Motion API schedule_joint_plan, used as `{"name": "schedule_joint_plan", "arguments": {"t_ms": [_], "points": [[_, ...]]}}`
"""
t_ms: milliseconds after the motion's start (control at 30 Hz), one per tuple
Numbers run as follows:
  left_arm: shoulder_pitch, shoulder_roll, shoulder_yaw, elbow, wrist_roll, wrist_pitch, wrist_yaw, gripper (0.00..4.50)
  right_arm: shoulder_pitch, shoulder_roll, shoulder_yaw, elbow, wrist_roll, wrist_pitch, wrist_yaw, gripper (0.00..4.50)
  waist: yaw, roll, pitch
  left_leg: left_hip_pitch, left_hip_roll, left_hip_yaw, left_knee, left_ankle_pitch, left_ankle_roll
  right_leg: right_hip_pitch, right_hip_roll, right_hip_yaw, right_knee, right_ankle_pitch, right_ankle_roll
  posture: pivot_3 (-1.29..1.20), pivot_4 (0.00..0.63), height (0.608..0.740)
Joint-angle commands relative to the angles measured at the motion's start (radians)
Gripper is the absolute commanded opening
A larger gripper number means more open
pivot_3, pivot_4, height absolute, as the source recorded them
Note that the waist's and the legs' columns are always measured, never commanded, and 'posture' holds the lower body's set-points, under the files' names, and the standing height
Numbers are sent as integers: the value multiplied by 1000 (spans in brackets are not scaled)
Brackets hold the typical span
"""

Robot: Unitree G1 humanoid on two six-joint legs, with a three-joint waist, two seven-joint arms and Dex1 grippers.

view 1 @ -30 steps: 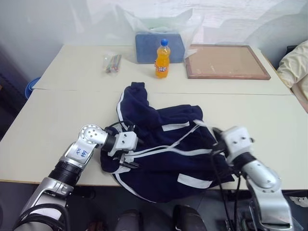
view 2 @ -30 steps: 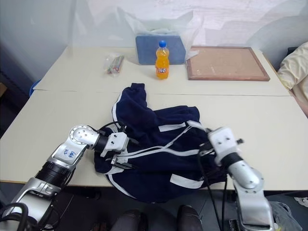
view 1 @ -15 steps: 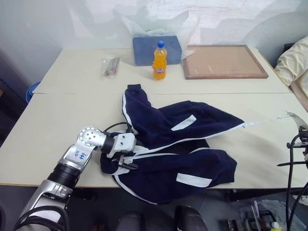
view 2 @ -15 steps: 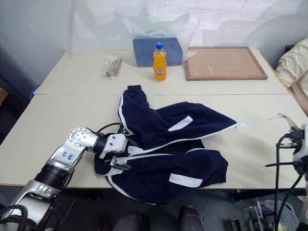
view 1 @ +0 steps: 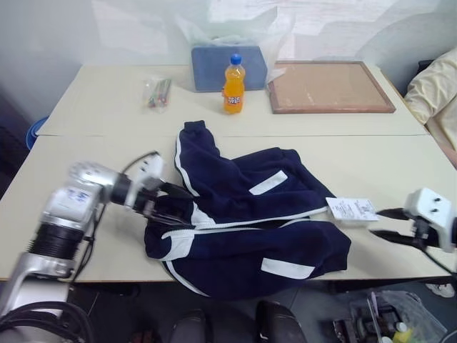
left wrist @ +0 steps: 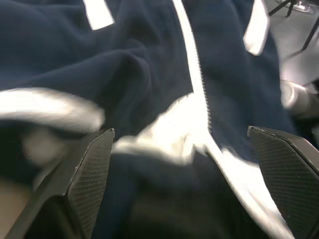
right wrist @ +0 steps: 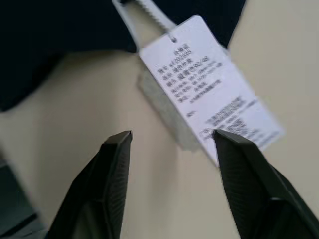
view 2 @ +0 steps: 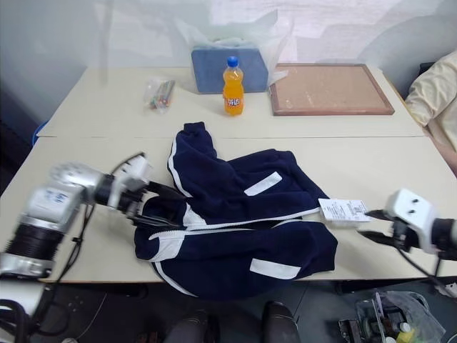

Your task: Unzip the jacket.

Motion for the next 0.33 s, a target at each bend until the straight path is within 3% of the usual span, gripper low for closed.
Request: {"name": "schedule_joint_plan", "arguments": {"t_ms": [33, 100, 333], "points": [[-59, 102, 56, 89, 17, -57, -65, 4500, -72, -100, -107, 101, 120, 108, 142, 4007, -2, -1, 1, 0, 0, 0, 0, 0, 0, 0, 0, 0, 0, 0, 0, 0, 150, 740], [-71, 147, 59, 138, 31, -94, -84, 4500, -118, -128, -117, 152, 151, 153, 170, 4435, -4, -1, 1, 1, 1, 0, 0, 0, 0, 0, 0, 1, 1, 0, 0, 0, 150, 740], [-29, 228, 108, 216, 6, -160, -82, 4500, -229, -149, -112, 245, 221, 253, 181, 4435, -3, -1, 2, -1, 1, 2, 0, -1, -2, -3, 0, 1, 2, 0, -1, 0, 150, 740]]}}
